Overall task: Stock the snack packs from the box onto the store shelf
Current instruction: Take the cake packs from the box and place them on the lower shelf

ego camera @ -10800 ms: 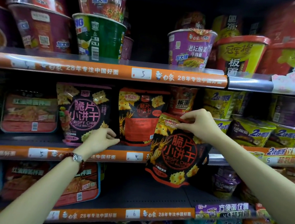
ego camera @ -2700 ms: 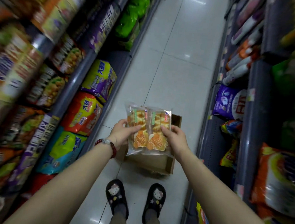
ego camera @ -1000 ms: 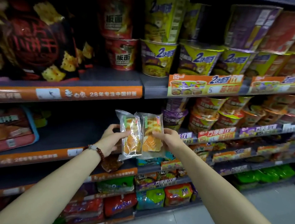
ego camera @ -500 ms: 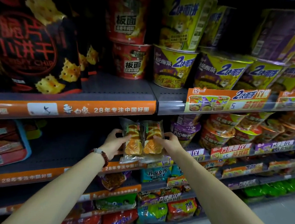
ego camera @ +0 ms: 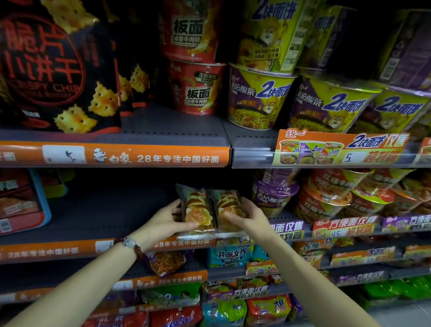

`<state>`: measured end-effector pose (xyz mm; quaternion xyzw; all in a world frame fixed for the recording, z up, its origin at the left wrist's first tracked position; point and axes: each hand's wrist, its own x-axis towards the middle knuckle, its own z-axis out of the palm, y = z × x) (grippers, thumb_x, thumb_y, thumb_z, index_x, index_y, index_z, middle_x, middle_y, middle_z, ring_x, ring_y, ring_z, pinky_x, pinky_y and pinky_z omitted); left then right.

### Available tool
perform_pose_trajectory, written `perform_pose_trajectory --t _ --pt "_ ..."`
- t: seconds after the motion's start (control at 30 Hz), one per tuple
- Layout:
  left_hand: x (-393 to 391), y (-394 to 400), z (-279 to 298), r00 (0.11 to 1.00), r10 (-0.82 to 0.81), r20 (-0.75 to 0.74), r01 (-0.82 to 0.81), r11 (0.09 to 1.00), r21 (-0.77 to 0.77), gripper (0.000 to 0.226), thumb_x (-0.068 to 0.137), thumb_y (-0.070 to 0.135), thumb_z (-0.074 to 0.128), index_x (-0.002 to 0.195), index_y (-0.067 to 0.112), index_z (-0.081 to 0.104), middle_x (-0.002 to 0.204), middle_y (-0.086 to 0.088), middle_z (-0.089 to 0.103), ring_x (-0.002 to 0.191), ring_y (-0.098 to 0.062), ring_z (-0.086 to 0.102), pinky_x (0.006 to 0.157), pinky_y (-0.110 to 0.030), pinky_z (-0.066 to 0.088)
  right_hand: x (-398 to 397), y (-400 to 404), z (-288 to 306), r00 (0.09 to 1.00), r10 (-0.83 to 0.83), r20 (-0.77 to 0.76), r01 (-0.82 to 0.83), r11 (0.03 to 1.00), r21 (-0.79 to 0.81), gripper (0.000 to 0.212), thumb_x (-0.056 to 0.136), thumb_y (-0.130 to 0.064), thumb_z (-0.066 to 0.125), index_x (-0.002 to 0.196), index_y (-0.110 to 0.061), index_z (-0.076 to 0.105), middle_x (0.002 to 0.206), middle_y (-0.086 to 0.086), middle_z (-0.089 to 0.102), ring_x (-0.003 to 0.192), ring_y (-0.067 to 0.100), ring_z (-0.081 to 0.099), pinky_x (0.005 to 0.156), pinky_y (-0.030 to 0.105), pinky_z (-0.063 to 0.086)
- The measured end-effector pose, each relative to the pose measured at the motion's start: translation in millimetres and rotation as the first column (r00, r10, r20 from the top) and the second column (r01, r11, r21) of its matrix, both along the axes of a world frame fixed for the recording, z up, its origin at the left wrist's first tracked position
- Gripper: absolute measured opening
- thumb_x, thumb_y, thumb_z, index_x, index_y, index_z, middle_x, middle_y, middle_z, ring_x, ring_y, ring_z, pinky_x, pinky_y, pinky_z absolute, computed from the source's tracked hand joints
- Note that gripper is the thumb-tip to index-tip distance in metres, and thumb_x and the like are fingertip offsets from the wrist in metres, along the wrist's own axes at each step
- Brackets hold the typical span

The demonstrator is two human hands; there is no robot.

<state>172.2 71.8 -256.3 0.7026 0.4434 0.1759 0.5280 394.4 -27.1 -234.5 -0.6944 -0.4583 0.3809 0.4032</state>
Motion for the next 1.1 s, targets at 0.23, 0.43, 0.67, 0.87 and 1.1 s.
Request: perform_pose_trajectory --t 0.23,0.43,0.67,0.87,1.1 --pt "-1 -12 -8 0.999 0.01 0.052 -0.01 1.0 0.007 0.131 0.041 0.057 0.089 0.149 0.033 0.02 0.149 0.003 0.038 0.131 -0.013 0.044 0.11 -0.041 0.039 -1 -5 -5 0.991 0.098 0.09 -0.099 0.995 0.0 0.069 0.073 -0.014 0.083 0.134 -0.01 0.049 0.093 -0.031 0.053 0.076 -0.019 0.052 0.067 -0.002 0.041" --pt "12 -4 -5 0.985 0.069 0.157 -0.065 0.997 -0.027 0.104 0.066 0.011 0.085 0.149 0.025 0.023 0.151 -0.003 0.034 0.135 -0.019 0.039 0.111 -0.04 0.037 1 7 -7 0.993 0.038 0.113 -0.037 0.999 -0.005 0.092 0.064 -0.028 0.088 0.142 -0.011 0.042 0.111 -0.01 0.062 0.102 0.005 0.058 0.083 0.011 0.045" --pt "16 3 -13 0.979 0.07 0.189 -0.065 0.997 -0.031 0.102 0.069 0.009 0.082 0.149 0.023 0.021 0.152 -0.004 0.033 0.136 -0.017 0.038 0.112 -0.038 0.036 5 19 -13 0.994 -0.017 0.111 0.015 1.0 0.016 0.101 0.062 -0.036 0.088 0.147 -0.015 0.036 0.137 0.002 0.055 0.124 0.014 0.052 0.095 0.018 0.042" --pt "23 7 -12 0.991 0.055 0.12 -0.06 0.997 0.045 0.102 0.071 0.012 0.082 0.15 0.023 0.018 0.15 -0.004 0.035 0.13 -0.006 0.035 0.114 -0.034 0.033 6 28 -20 0.994 -0.044 0.099 0.042 0.999 0.025 0.101 0.059 -0.039 0.089 0.145 -0.018 0.039 0.131 0.0 0.059 0.12 0.015 0.055 0.096 0.023 0.045" --pt "23 4 -15 0.994 0.072 0.086 -0.077 0.996 0.049 0.104 0.07 0.015 0.083 0.15 0.026 0.018 0.146 -0.002 0.042 0.128 -0.016 0.047 0.107 -0.037 0.043 18 27 -26 0.993 0.019 0.113 -0.018 1.0 -0.015 0.099 0.059 -0.036 0.09 0.143 -0.023 0.04 0.122 -0.002 0.063 0.113 0.014 0.06 0.099 0.029 0.049"
